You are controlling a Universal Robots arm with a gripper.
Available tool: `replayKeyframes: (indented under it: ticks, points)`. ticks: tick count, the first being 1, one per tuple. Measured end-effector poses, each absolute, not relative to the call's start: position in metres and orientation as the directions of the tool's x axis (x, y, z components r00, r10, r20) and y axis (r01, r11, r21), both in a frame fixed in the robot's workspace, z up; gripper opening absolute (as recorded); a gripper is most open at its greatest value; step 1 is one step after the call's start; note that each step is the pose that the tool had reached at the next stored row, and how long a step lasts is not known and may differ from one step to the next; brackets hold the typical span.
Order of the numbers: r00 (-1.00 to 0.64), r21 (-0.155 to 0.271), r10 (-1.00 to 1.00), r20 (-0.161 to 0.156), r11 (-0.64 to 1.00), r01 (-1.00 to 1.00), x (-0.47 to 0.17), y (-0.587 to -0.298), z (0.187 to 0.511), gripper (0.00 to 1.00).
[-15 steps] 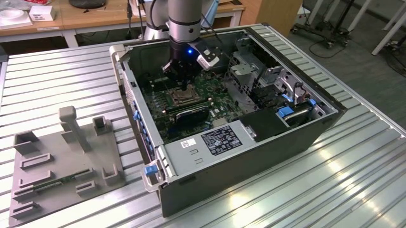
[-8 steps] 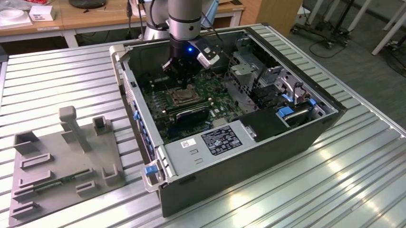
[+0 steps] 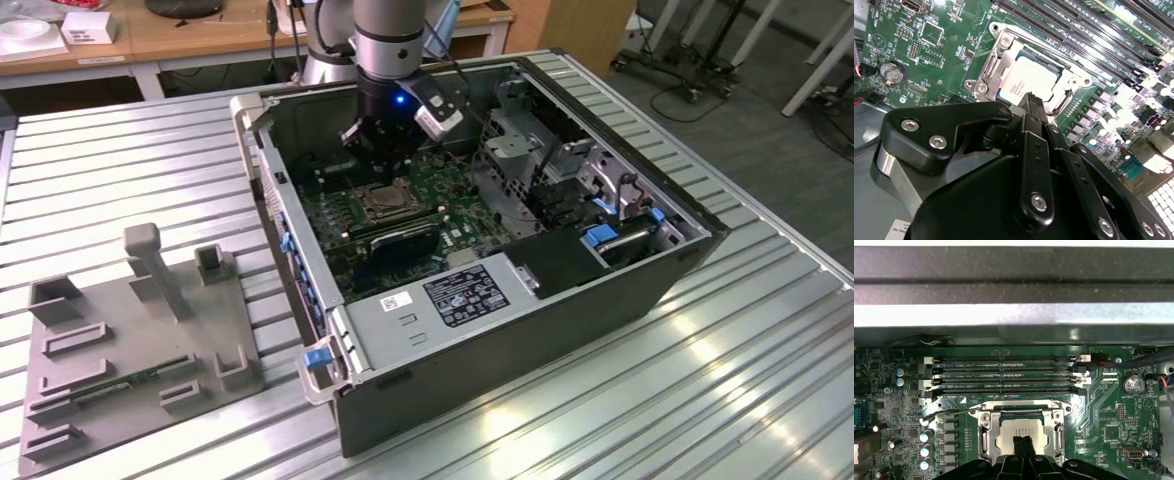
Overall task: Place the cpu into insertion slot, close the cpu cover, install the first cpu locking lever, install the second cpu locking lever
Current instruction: 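Install the first cpu locking lever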
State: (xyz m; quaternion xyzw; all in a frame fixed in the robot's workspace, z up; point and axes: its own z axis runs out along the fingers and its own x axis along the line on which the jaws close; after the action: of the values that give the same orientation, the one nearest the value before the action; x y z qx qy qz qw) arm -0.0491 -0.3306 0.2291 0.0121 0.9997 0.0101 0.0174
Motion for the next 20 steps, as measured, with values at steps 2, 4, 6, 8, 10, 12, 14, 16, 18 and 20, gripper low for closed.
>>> replayKeyframes:
  ticks: [2, 4, 6, 8, 10, 12, 14, 16, 18, 20]
  points:
    - [-0.999, 0.02, 0.025, -0.034, 1.0, 0.024, -0.049, -0.331, 0.229, 0.11]
    - [-0.999, 0.02, 0.024, -0.034, 1.0, 0.024, -0.049, -0.331, 0.229, 0.11]
    - [-0.999, 0.02, 0.025, -0.034, 1.0, 0.024, -0.05, -0.331, 0.229, 0.11]
    - [-0.999, 0.02, 0.025, -0.034, 1.0, 0.024, -0.052, -0.33, 0.229, 0.11]
    - [-0.999, 0.02, 0.024, -0.034, 1.0, 0.024, -0.054, -0.33, 0.229, 0.11]
    - [-0.999, 0.02, 0.025, -0.035, 1.0, 0.024, -0.057, -0.329, 0.229, 0.11]
    - [-0.999, 0.02, 0.025, -0.035, 1.0, 0.024, -0.06, -0.329, 0.229, 0.11]
    - [-0.999, 0.02, 0.025, -0.035, 1.0, 0.024, -0.062, -0.329, 0.229, 0.11]
    - [-0.999, 0.02, 0.024, -0.035, 1.0, 0.024, -0.066, -0.329, 0.229, 0.11]
    - [-0.999, 0.02, 0.024, -0.036, 1.0, 0.024, -0.07, -0.329, 0.229, 0.11]
